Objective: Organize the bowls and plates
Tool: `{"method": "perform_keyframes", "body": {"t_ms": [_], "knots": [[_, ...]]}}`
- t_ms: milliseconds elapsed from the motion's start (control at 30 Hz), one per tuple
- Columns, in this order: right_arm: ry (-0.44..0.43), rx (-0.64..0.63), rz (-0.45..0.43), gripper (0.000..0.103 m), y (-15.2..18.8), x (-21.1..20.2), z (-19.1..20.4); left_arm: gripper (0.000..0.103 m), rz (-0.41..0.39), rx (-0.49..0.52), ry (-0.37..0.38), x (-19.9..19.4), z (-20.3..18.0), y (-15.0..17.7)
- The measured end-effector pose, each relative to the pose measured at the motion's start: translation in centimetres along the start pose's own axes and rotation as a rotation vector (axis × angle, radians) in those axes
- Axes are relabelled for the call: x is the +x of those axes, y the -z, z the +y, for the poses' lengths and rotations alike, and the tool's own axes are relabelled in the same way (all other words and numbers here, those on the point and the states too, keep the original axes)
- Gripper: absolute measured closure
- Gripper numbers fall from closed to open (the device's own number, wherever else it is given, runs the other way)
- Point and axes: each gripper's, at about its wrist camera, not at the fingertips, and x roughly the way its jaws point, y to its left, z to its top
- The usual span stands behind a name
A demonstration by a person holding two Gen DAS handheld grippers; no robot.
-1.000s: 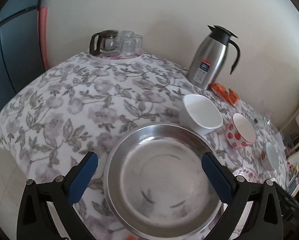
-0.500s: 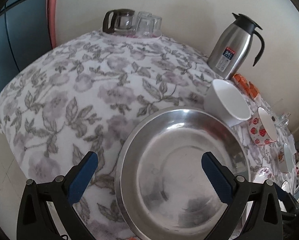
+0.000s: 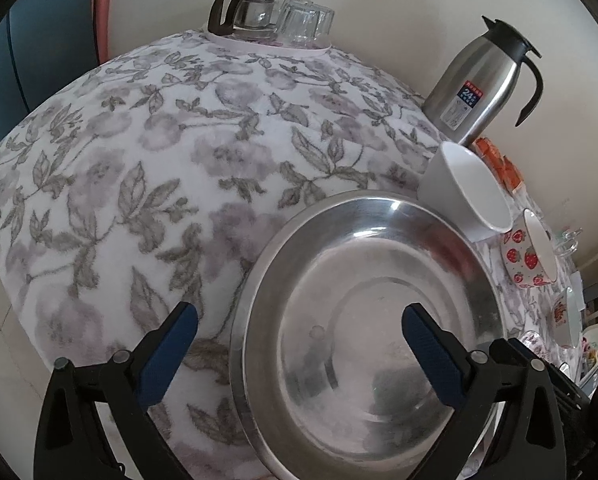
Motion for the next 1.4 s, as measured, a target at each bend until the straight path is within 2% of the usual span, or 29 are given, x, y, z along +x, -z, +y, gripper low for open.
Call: {"method": "perform_keyframes", "body": {"t_ms": [167, 200, 267, 300, 400, 467, 533, 833, 1167, 1400], "knots": [[0.016, -0.005, 0.024, 0.071, -0.3, 0.6, 0.0, 0.025, 0.044, -0.036, 0.007, 0.5, 0.7, 0.0], [0.014, -0.004, 0.031, 0.076, -0.3, 0.8, -0.1, 0.027, 0.053, -0.047, 0.01, 0.7, 0.8, -0.1], [0.02, -0.005, 0.036, 0.084, -0.3, 0.9, -0.3, 0.041, 0.057, -0.054, 0.007, 1.0, 0.7, 0.0], [0.02, -0.003, 0.038, 0.089, -0.2, 1.0, -0.4, 0.042, 0.062, -0.052, -0.004, 1.2, 0.6, 0.1], [0.012, 0.003, 0.044, 0.09, -0.3, 1.1, -0.5, 0.054, 0.055, -0.038, -0.06, 1.5, 0.5, 0.3], [0.011, 0.0, 0.043, 0.091, -0.2, 1.0, -0.5, 0.066, 0.06, -0.06, -0.066, 1.6, 1.1, 0.3], [0.0, 0.003, 0.044, 0.091, -0.1, 0.8, -0.6, 0.071, 0.061, -0.082, -0.067, 1.7, 1.7, 0.2], [-0.03, 0.033, 0.051, 0.091, 0.6, 0.2, -0.7, 0.074, 0.06, -0.139, -0.051, 1.9, 2.6, 0.1], [-0.078, 0.056, 0.04, 0.091, 2.3, -1.2, -0.5, 0.076, 0.062, -0.15, -0.042, 0.8, 3.7, 1.0], [-0.08, 0.016, -0.043, 0.091, 1.8, -5.4, 0.6, 0.076, 0.017, -0.116, -0.033, -2.5, 2.8, 0.6]]}}
